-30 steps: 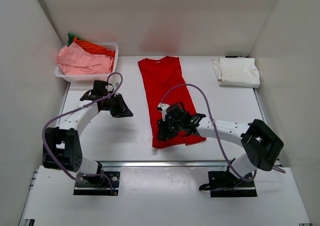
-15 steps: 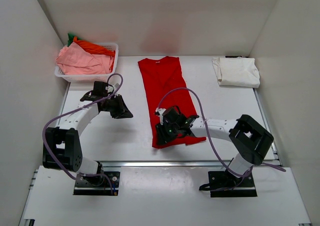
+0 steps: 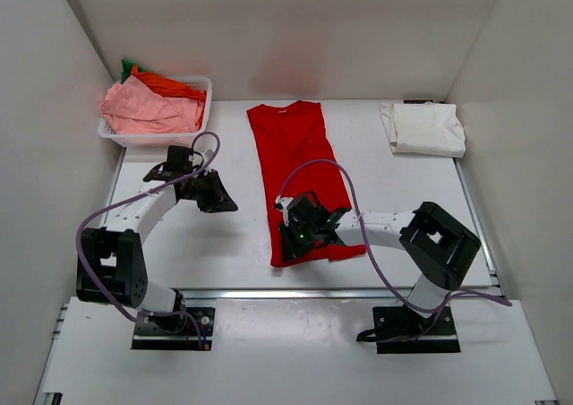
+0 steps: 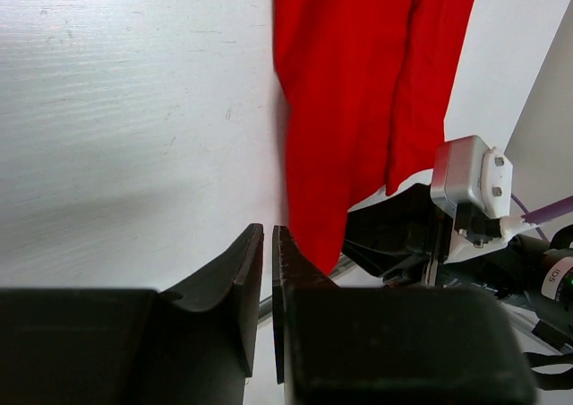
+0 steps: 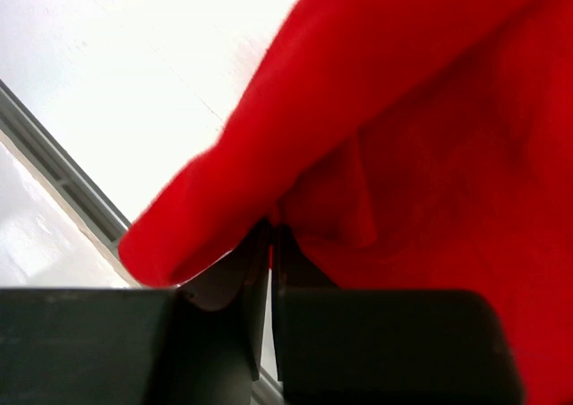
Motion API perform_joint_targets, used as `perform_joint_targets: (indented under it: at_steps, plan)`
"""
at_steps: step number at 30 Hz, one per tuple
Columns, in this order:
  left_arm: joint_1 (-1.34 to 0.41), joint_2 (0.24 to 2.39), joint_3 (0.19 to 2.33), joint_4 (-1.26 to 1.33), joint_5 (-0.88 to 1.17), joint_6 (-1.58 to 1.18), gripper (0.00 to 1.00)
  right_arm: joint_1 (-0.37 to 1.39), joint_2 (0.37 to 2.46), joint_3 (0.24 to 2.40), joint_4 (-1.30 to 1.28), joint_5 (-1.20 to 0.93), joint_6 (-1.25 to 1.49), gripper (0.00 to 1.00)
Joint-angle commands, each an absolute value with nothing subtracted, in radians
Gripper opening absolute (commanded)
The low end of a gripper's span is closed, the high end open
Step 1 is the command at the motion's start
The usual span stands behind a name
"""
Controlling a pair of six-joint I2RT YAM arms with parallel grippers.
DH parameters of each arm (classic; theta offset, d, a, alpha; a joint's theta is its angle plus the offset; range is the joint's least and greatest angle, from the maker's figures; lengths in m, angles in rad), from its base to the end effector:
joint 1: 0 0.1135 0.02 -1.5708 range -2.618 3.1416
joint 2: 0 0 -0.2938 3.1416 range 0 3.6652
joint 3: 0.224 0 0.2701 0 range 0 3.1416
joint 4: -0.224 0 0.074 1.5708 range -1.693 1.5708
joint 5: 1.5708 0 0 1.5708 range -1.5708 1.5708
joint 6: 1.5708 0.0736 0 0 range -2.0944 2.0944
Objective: Fold and stack the t-shirts
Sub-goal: Rotate the tshirt 90 degrees
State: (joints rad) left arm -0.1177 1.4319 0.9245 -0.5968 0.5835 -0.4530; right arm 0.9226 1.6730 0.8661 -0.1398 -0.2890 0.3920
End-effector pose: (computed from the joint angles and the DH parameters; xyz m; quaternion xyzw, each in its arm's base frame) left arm 0.2927 -0.0754 0.2080 -0.0899 0.9298 -0.3309 0.1337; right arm 0.2006 0.2996 0.1398 -0.2896 0.8972 0.2941 0.1568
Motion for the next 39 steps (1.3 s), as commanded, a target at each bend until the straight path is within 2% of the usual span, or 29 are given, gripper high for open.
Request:
perform_joint_targets:
  at_steps: [1, 14, 23, 39]
  plan:
    - [-0.112, 1.416, 0.925, -0.583, 0.591, -0.437, 0.21, 0.928, 1.680, 0.888, -0.129, -0.279, 0.391, 0.00]
    - [-0.115, 1.416, 0.931, -0.583, 0.594, -0.445, 0.21, 0.885, 1.447, 0.914, -0.229, -0.230, 0.406, 0.00]
    - [-0.121, 1.411, 0.933, -0.594, 0.589, -0.445, 0.20, 0.877, 1.398, 0.873, -0.216, -0.207, 0.432, 0.00]
    - [-0.158, 1.430, 0.934, -0.569, 0.580, -0.471, 0.21, 0.689, 1.042, 0.578, -0.296, -0.236, 0.617, 0.00]
